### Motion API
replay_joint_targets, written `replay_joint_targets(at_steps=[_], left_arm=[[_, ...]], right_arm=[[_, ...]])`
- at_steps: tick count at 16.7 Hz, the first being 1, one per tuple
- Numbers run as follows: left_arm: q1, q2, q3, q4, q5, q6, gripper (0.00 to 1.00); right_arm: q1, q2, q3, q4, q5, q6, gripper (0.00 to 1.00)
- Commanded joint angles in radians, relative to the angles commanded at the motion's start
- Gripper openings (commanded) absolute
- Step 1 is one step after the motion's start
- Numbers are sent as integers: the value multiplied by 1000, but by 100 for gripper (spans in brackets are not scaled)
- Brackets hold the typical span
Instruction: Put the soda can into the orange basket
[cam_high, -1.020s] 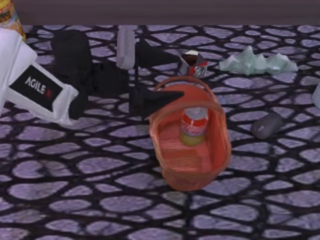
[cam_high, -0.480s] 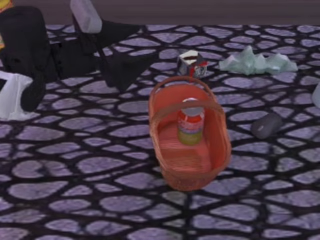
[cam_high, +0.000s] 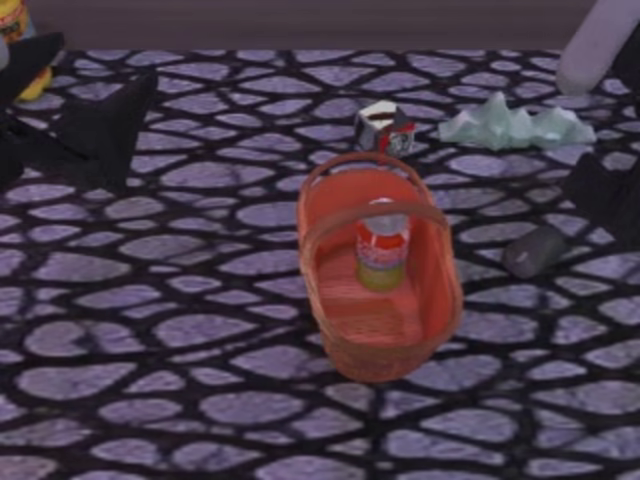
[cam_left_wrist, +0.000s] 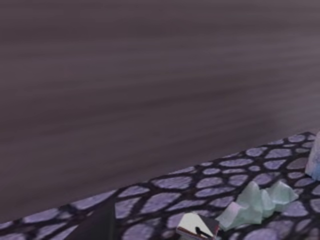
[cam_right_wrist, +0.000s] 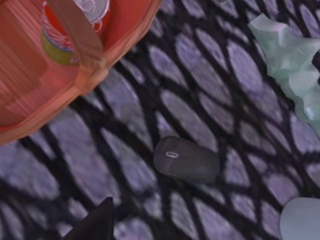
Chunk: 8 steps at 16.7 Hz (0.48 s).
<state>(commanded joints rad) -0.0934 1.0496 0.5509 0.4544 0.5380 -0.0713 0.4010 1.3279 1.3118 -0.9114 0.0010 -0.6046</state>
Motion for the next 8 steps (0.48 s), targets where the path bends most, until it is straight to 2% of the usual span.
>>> replay_joint_targets(at_steps=[4,8], left_arm=[[53,-457,-211,-182,-220,18,100],[90,-816,-396,-333,-399,44,100]], right_arm=[[114,434,430,-270,6,-178,100],[206,762,754,-479,7,-319,100]])
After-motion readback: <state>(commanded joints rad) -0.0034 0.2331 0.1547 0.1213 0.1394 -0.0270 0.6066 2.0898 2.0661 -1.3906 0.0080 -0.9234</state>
